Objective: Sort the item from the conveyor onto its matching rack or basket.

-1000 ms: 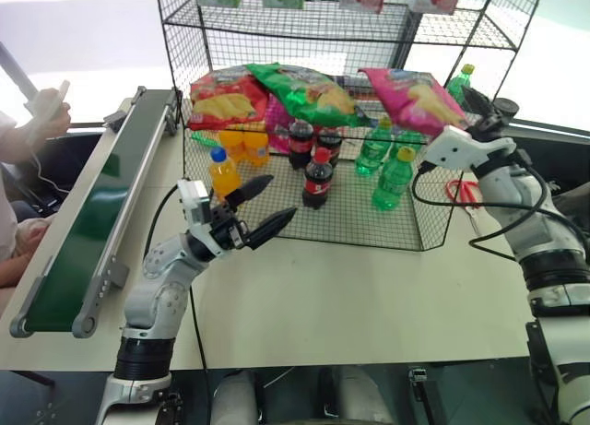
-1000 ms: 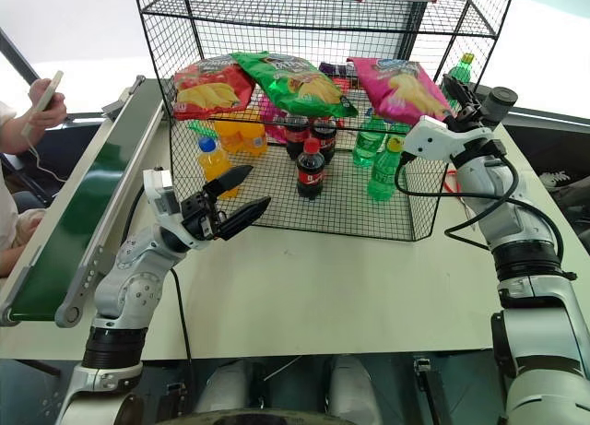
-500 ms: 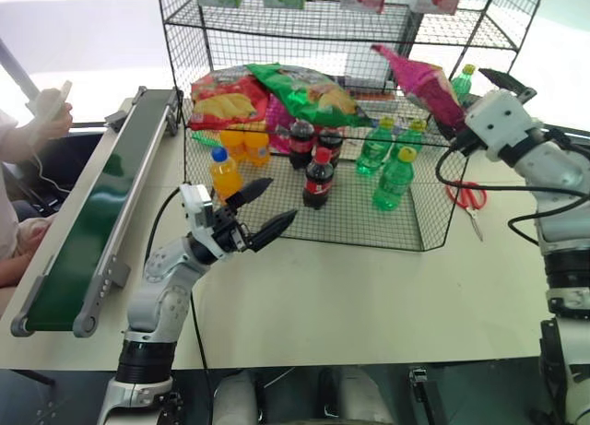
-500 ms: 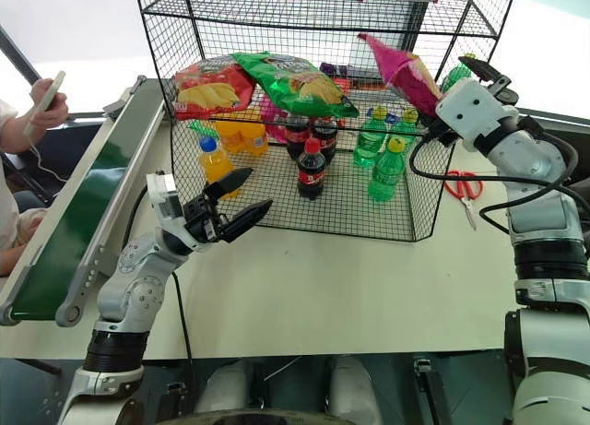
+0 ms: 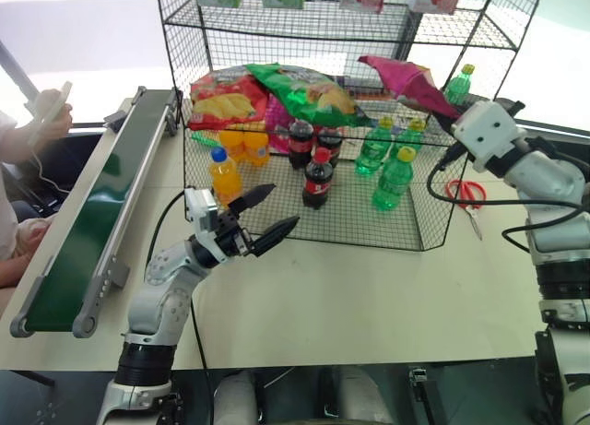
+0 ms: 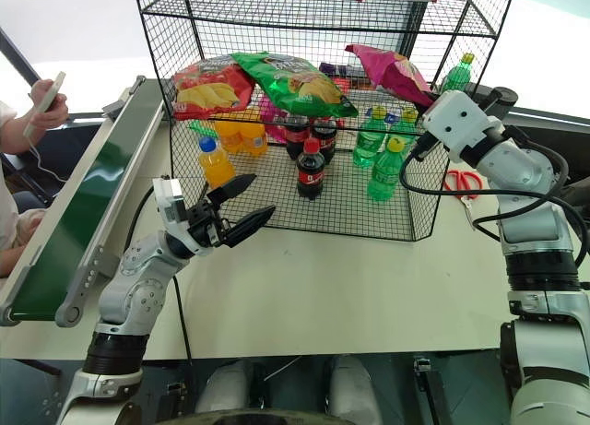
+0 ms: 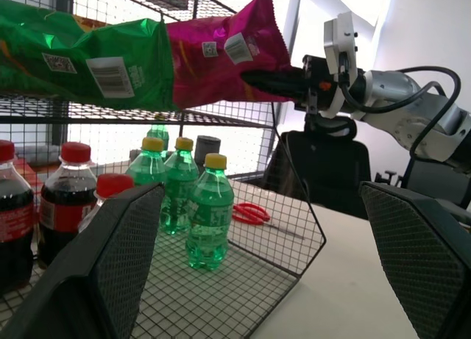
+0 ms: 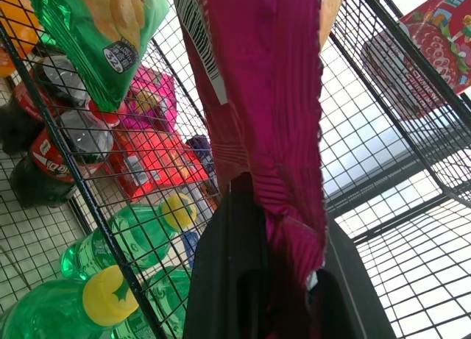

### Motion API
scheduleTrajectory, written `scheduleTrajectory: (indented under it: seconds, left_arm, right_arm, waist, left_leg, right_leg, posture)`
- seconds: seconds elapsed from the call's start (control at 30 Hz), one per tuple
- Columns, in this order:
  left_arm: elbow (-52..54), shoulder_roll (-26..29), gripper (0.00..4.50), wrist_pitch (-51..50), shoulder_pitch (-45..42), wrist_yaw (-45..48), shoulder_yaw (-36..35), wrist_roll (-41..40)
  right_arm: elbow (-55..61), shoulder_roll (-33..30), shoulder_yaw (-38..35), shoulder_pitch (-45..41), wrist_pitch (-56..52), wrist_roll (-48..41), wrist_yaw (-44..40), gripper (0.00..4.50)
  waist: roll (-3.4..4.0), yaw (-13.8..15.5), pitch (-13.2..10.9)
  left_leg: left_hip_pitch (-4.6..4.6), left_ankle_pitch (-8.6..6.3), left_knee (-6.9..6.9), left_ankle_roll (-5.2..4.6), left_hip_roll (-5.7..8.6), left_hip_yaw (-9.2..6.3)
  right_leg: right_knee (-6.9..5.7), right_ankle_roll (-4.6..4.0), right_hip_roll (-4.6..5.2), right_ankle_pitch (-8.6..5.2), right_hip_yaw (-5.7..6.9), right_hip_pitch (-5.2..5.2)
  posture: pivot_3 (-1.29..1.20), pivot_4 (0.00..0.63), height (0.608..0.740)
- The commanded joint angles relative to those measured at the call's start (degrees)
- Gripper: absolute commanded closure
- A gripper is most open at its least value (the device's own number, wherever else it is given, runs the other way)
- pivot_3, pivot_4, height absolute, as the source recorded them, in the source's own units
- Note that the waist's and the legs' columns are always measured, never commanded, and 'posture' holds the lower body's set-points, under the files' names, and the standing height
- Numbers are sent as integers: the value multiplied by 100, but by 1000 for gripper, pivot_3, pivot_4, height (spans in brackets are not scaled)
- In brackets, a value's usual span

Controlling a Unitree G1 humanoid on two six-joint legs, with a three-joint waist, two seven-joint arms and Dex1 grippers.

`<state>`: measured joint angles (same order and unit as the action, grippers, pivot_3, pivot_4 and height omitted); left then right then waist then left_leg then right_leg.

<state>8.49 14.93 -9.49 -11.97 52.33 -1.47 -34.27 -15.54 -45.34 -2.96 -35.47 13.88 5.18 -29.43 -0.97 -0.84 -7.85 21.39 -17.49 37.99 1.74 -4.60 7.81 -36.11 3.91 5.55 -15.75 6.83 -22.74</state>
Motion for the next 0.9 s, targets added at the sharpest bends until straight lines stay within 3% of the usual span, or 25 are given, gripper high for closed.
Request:
scheduleTrajectory:
  seconds: [0.03,0.37,0.43,0.57,0.77,0.8,0.9]
  left_arm:
    - [181,-1,0,113,-31,2,33,17]
    - [277,1,0,108,-22,-88,26,4]
    - [288,12,0,115,-2,-97,21,10]
    - [291,16,0,116,12,-136,16,12]
    - [254,16,0,98,0,-143,45,6]
    - [219,16,0,102,-18,-134,48,11]
    - [80,14,0,129,-98,-92,57,42]
  right_arm:
    - [-253,-204,152,-328,516,735,458,4431]
    - [-1694,-244,984,-1240,1338,2190,1438,4431]
    - [-1830,-166,909,-1264,1402,1983,1383,4431]
    - [-1845,-238,811,-1215,1530,1768,1259,3142]
    - [-1517,-410,546,-1152,1184,1042,391,349]
    - [-1389,-415,442,-1132,1001,778,166,86]
    - [-1049,-515,275,-1046,788,130,-541,86]
  waist:
    - [1,-2,0]
    - [2,-6,-1]
    - [2,-3,-1]
    - [3,-10,-1]
    - [4,-10,-2]
    - [4,-10,-2]
    - [4,-6,-2]
  left_leg:
    - [-1,0,0,0,0,0]
    - [1,1,1,2,0,6]
    - [1,1,1,2,0,6]
    - [0,1,2,2,0,6]
    - [0,1,2,2,-1,5]
    - [0,1,1,2,-1,5]
    - [0,1,1,2,-1,3]
  right_leg:
    - [0,0,0,0,0,0]
    - [0,0,0,0,-2,-2]
    - [0,0,0,0,-2,-2]
    - [-1,0,0,0,-2,-1]
    - [-1,0,0,0,-1,0]
    - [-1,0,0,0,-1,-1]
    - [0,0,0,0,-1,0]
  posture:
    - [0,150,726]
    - [0,150,726]
    - [0,150,726]
    - [0,150,726]
    - [0,150,726]
    - [0,150,726]
    - [0,150,726]
